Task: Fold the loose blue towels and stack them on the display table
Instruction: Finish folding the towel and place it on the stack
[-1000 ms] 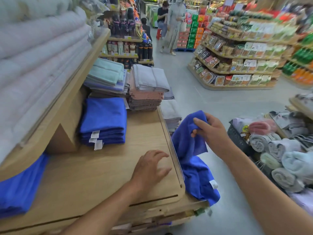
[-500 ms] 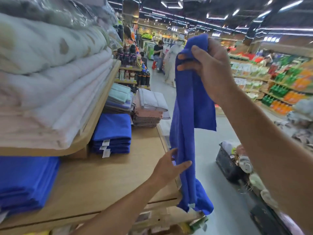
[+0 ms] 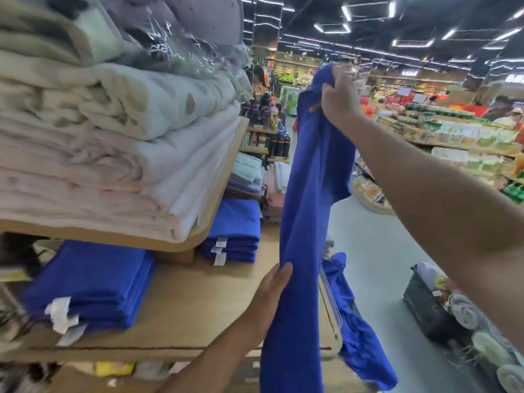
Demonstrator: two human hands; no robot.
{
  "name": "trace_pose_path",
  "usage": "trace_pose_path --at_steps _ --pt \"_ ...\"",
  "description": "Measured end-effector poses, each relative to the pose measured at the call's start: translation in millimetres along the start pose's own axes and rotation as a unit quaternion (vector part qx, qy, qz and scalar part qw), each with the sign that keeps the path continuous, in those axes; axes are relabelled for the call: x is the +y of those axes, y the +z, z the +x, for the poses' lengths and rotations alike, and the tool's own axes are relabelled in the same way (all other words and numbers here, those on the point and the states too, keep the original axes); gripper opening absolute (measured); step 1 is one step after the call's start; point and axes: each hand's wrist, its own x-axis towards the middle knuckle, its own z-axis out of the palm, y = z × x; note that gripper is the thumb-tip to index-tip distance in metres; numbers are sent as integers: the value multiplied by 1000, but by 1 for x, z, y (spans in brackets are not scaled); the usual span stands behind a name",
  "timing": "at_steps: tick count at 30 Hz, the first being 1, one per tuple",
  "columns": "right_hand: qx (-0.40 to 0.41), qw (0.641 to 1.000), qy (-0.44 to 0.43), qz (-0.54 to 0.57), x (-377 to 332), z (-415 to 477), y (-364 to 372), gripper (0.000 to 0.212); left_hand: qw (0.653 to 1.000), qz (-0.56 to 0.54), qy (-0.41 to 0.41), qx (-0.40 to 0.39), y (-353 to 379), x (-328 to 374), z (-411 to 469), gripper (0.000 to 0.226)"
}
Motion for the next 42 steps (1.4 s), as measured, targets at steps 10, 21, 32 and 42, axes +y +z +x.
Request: trace_pose_path --at_steps 10,21,32,42 --pt "-212 950 147 -176 154 -71 147 33 861 463 -66 201 -128 -84 -25 35" --pt "-391 884 159 -200 224 -168 193 40 726 660 107 161 -108 -103 -50 37" --pt "-377 858 347 33 192 -360 114 23 905 363 -71 212 -114 -82 -63 11" --pt "-334 679 576 310 139 -441 126 58 928 -272 -211 143 -104 -46 -67 60"
